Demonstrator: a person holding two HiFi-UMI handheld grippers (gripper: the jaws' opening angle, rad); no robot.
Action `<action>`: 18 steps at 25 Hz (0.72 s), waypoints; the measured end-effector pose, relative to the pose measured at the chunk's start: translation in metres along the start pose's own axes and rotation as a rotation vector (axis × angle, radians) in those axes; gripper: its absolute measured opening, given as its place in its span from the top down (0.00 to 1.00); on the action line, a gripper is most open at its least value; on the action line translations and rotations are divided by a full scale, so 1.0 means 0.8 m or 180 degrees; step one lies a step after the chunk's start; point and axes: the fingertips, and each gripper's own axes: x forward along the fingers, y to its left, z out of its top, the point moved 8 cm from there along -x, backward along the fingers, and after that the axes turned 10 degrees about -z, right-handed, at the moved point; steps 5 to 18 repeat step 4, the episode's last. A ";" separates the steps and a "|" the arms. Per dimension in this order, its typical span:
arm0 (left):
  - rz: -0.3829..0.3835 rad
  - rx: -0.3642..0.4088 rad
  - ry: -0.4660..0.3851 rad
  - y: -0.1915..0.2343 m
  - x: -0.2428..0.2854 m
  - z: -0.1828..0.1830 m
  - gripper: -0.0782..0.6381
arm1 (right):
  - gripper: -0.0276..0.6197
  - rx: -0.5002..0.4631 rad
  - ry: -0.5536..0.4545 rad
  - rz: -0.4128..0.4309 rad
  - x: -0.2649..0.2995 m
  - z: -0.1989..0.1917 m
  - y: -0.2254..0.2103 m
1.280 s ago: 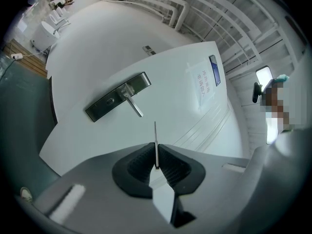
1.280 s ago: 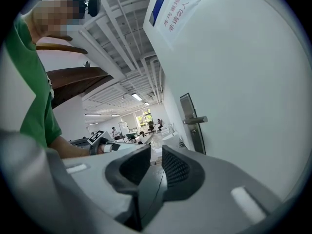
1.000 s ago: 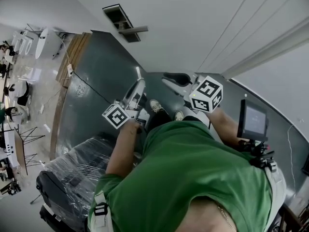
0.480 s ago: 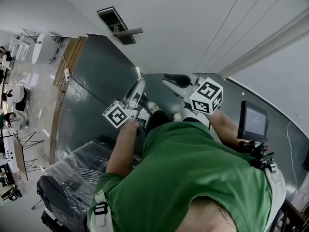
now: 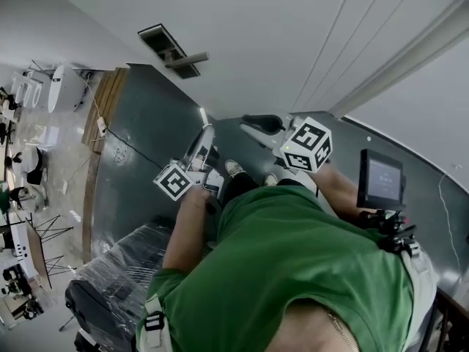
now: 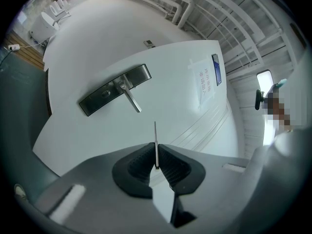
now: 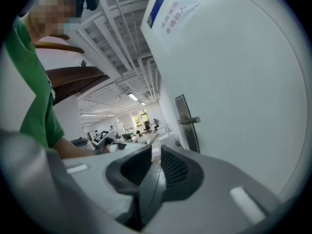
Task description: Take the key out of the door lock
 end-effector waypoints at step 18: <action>-0.0085 -0.0095 -0.0067 0.001 0.004 0.001 0.85 | 0.86 -0.0039 0.0024 0.0026 0.005 0.005 -0.002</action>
